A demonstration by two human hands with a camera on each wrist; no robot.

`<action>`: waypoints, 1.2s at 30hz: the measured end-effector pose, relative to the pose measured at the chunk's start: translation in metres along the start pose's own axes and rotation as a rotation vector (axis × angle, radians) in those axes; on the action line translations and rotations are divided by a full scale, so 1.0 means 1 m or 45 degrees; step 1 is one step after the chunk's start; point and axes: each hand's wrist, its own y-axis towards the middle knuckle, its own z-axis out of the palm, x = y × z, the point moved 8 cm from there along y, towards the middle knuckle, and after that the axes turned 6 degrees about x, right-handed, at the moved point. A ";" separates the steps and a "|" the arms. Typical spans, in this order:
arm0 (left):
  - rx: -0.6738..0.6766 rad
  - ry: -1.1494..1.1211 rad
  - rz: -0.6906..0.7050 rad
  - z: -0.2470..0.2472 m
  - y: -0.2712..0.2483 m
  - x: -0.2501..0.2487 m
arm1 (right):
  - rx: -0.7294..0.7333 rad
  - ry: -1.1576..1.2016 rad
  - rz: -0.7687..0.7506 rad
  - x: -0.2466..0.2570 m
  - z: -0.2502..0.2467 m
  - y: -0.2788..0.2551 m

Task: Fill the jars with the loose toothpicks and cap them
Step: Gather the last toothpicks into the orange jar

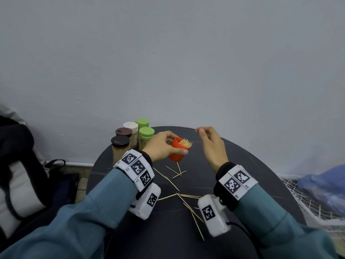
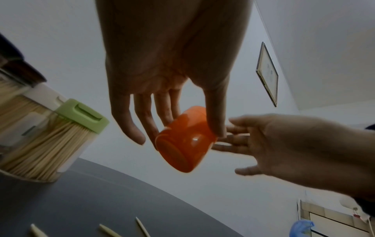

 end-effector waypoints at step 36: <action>-0.075 -0.061 -0.075 -0.032 -0.023 -0.001 | 0.974 -1.406 0.149 -0.037 0.095 -0.010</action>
